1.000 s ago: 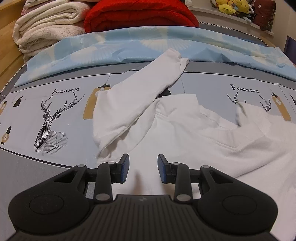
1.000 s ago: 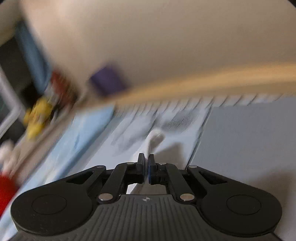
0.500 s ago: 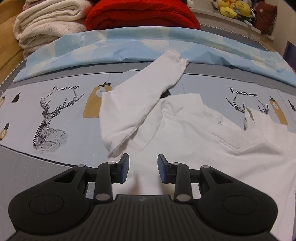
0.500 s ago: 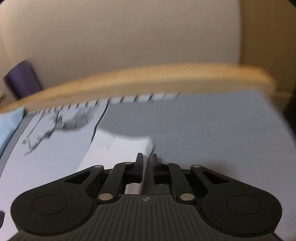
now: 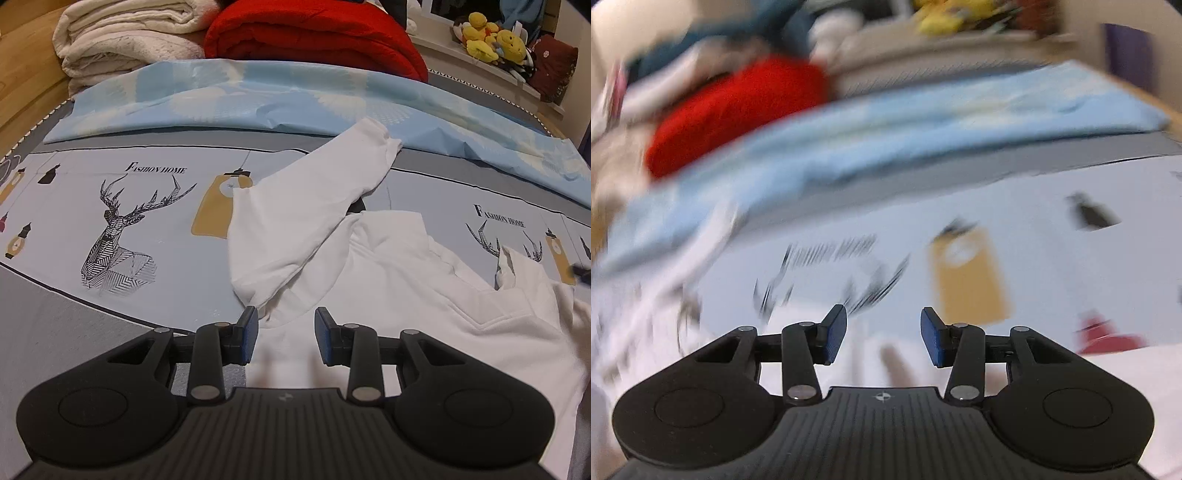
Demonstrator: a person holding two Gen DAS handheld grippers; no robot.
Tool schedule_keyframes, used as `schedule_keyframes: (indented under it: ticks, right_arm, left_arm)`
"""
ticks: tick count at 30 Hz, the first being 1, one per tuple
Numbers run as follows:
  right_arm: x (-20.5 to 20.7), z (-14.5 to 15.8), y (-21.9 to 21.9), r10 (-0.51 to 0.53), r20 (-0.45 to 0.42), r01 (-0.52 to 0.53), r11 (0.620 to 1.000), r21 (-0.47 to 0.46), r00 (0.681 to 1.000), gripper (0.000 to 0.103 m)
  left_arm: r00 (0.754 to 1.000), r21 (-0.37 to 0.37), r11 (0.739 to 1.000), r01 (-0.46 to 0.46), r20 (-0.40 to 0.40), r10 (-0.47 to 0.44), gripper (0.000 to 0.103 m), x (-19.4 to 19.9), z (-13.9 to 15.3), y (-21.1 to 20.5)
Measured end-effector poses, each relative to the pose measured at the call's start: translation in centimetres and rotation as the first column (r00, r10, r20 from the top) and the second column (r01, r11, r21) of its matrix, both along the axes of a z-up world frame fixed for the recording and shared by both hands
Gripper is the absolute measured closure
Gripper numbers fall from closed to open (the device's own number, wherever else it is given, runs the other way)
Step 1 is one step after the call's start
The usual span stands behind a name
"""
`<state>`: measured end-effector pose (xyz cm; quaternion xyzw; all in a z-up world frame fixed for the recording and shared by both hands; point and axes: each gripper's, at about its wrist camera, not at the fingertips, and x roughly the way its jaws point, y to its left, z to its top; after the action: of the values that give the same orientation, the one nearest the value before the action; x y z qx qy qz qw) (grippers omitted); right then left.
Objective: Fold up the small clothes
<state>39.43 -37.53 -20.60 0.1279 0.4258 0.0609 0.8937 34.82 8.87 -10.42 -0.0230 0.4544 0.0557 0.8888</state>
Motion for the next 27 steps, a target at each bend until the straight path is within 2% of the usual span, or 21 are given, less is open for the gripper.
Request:
schedule_keyframes:
  ticks: [2, 3, 5, 7, 8, 10, 12, 14, 17, 18, 19, 20, 21, 24, 27]
  right_arm:
    - [0.4, -1.2, 2.2, 0.036, -0.036, -0.035, 0.999, 0.013, 0.999, 0.057]
    - [0.8, -1.8, 3.4, 0.064, -0.060, -0.066, 0.997, -0.031, 0.996, 0.058]
    - [1.5, -2.8, 4.2, 0.074, -0.081, -0.085, 0.986, -0.143, 0.994, 0.076]
    - [1.3, -2.3, 4.0, 0.057, -0.040, -0.061, 0.991, -0.117, 0.998, 0.090]
    - [1.4, -1.9, 4.0, 0.019, -0.004, -0.019, 0.992, -0.125, 1.000, 0.091]
    - [1.7, -1.2, 2.4, -0.128, 0.052, 0.134, 0.983, -0.125, 0.990, 0.092]
    - [2.2, -1.5, 1.1, -0.252, 0.032, 0.254, 0.959, -0.126, 0.967, 0.089]
    - [2.5, -1.9, 1.0, -0.257, -0.006, 0.254, 0.958, -0.134, 0.966, 0.087]
    - [1.5, -0.5, 1.6, -0.232, 0.087, 0.243, 0.961, -0.135, 0.969, 0.083]
    - [1.7, -0.6, 1.7, -0.206, 0.073, 0.215, 0.967, -0.137, 0.976, 0.079]
    - [2.1, -1.2, 1.9, -0.197, 0.004, 0.195, 0.966, -0.169, 0.980, 0.076]
    - [2.2, -1.7, 2.0, -0.211, -0.042, 0.197, 0.957, -0.212, 0.977, 0.076]
    - [2.0, -1.5, 1.9, -0.226, -0.049, 0.210, 0.952, -0.224, 0.973, 0.076]
    - [0.7, 1.7, 1.8, -0.274, -0.004, 0.267, 0.942, -0.205, 0.962, 0.075]
    - [-1.3, 6.6, 2.8, -0.268, 0.046, 0.272, 0.949, -0.158, 0.962, 0.072]
  left_arm:
    - [1.000, -0.005, 1.000, -0.008, -0.002, 0.008, 0.066, 0.0, 0.0, 0.3]
    - [1.000, -0.009, 1.000, -0.009, -0.003, 0.009, 0.066, 0.0, 0.0, 0.4]
    - [1.000, -0.017, 1.000, -0.007, -0.003, 0.007, 0.066, 0.0, 0.1, 0.6]
    - [1.000, -0.021, 1.000, -0.004, 0.002, 0.004, 0.066, 0.0, 0.3, 0.7]
    - [1.000, -0.023, 1.000, -0.005, 0.003, 0.005, 0.066, 0.1, 0.4, 0.8]
    - [1.000, -0.031, 1.000, -0.005, 0.005, 0.006, 0.066, 0.1, 0.5, 1.0]
    - [1.000, -0.036, 0.999, -0.005, 0.004, 0.005, 0.066, 0.1, 0.6, 1.2]
    - [1.000, -0.041, 0.999, -0.006, 0.005, 0.006, 0.066, 0.1, 0.7, 1.4]
    - [1.000, -0.049, 0.999, -0.017, 0.003, 0.017, 0.066, 0.2, 0.8, 1.9]
    - [1.000, -0.052, 0.998, -0.021, 0.003, 0.021, 0.066, 0.2, 0.9, 2.1]
    - [1.000, -0.056, 0.998, -0.026, 0.004, 0.027, 0.066, 0.2, 1.0, 2.3]
    - [0.999, -0.061, 0.998, -0.035, 0.003, 0.035, 0.066, 0.3, 1.1, 2.6]
    - [0.999, -0.068, 0.997, -0.044, 0.003, 0.044, 0.066, 0.4, 1.2, 3.0]
    - [0.996, -0.087, 0.993, -0.082, 0.014, 0.083, 0.066, 0.5, 1.7, 4.5]
    - [0.992, -0.109, 0.987, -0.121, 0.016, 0.124, 0.066, 0.7, 2.1, 6.1]
